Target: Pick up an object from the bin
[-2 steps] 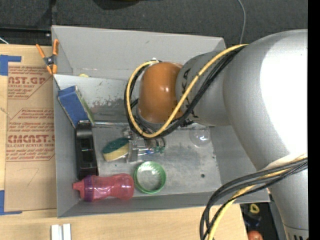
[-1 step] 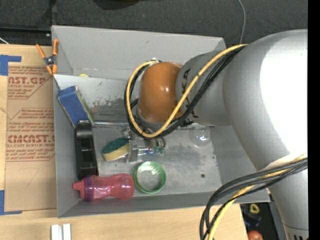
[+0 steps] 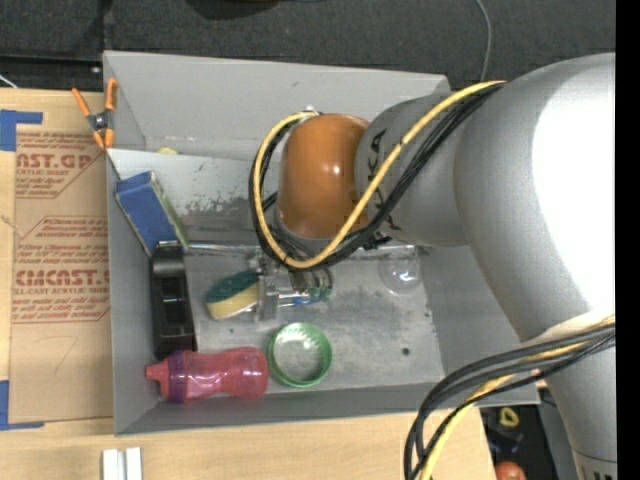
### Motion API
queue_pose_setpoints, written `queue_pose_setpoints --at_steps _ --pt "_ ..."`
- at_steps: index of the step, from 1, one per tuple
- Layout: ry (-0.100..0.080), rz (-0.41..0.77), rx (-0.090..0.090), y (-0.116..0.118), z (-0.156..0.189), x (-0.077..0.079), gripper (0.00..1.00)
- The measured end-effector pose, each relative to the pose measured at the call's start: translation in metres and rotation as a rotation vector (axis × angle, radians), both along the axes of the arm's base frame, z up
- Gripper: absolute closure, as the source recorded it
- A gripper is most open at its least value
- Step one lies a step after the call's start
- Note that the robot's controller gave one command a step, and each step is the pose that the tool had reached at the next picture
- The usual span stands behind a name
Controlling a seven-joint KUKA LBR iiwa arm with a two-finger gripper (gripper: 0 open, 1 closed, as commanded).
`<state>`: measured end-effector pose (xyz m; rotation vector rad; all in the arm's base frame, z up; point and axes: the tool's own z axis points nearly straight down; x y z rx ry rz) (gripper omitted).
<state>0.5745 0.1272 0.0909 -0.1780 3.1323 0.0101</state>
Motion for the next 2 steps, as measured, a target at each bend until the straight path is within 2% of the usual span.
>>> queue_pose_setpoints --at_steps 1,2 --pt "-0.007 0.284 -0.001 0.008 -0.002 0.003 1.0" --pt "-0.01 0.118 0.003 0.013 0.124 0.01 1.0"
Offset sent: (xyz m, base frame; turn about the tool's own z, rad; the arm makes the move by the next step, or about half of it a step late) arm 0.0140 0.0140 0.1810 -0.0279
